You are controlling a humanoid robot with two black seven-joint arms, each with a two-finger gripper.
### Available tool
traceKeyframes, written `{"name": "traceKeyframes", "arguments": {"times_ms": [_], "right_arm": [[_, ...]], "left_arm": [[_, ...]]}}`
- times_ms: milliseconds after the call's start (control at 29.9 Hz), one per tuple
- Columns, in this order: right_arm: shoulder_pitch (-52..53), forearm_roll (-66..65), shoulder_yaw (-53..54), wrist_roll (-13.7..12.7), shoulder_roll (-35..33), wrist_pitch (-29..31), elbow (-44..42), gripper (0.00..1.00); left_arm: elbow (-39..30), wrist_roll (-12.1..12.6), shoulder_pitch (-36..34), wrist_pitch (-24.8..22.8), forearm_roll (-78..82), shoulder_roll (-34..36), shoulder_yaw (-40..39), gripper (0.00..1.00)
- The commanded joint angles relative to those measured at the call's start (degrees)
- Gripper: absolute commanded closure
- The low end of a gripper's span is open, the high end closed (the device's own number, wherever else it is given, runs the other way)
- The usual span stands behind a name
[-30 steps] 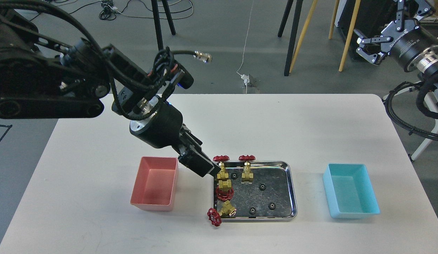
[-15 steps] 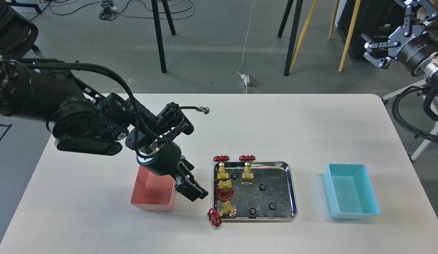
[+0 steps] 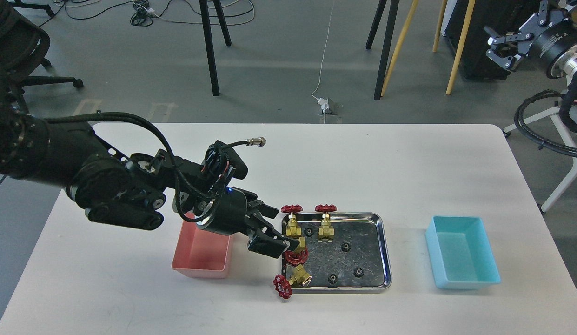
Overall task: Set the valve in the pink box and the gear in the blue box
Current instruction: 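Lower the left gripper past the pink box toward the tray's valves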
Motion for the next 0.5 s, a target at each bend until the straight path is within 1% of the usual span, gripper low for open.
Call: {"name": "traceKeyframes", "arguments": {"times_ms": [0, 234, 468], "right_arm": [[-1.16, 0.0, 0.13, -0.01, -0.45, 0.0, -0.13, 0.01], [-3.54, 0.09, 0.13, -0.01, -0.54, 0.0, -0.13, 0.01], [-3.63, 0.0, 0.13, -0.1, -0.54, 0.0, -0.13, 0.01]], "left_arm": [[1.89, 0.0, 2.75, 1.45, -0.11, -0.54, -0.26, 0.01], [7.34, 0.0, 7.06, 3.2, -1.07, -3.88, -0.52, 0.01], [13.67, 0.0, 12.16, 3.03, -1.16, -5.82, -0.26, 0.01]]}}
